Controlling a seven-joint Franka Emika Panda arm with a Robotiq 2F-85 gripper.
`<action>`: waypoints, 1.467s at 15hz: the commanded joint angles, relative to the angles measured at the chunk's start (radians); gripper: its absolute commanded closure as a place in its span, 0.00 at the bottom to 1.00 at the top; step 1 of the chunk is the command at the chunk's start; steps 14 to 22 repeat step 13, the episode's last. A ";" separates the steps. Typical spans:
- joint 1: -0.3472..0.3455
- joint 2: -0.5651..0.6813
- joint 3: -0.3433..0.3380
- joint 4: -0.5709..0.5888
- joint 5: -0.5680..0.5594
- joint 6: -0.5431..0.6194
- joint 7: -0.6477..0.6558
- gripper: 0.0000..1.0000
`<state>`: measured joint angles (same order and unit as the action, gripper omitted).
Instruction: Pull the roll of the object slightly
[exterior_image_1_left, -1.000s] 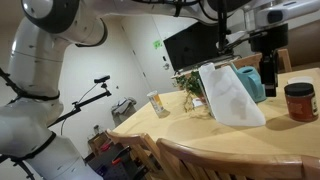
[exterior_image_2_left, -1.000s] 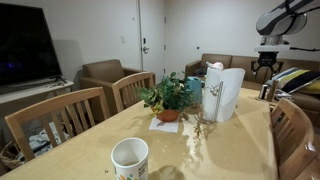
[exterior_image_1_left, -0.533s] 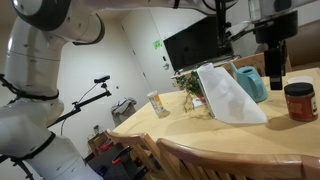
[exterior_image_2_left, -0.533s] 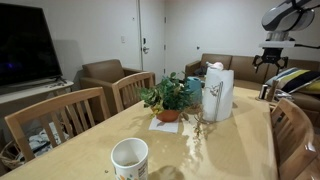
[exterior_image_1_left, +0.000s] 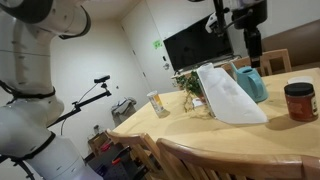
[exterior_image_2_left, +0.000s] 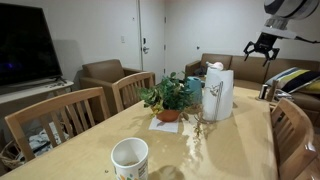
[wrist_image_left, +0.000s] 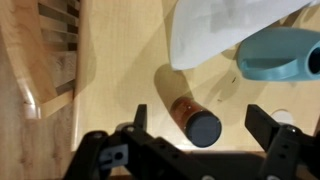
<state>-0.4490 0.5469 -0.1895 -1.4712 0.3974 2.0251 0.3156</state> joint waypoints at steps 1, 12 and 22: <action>-0.011 -0.086 0.048 -0.101 0.101 0.016 -0.190 0.00; 0.014 -0.069 0.086 -0.118 0.243 -0.023 -0.495 0.00; 0.014 -0.069 0.086 -0.118 0.243 -0.023 -0.495 0.00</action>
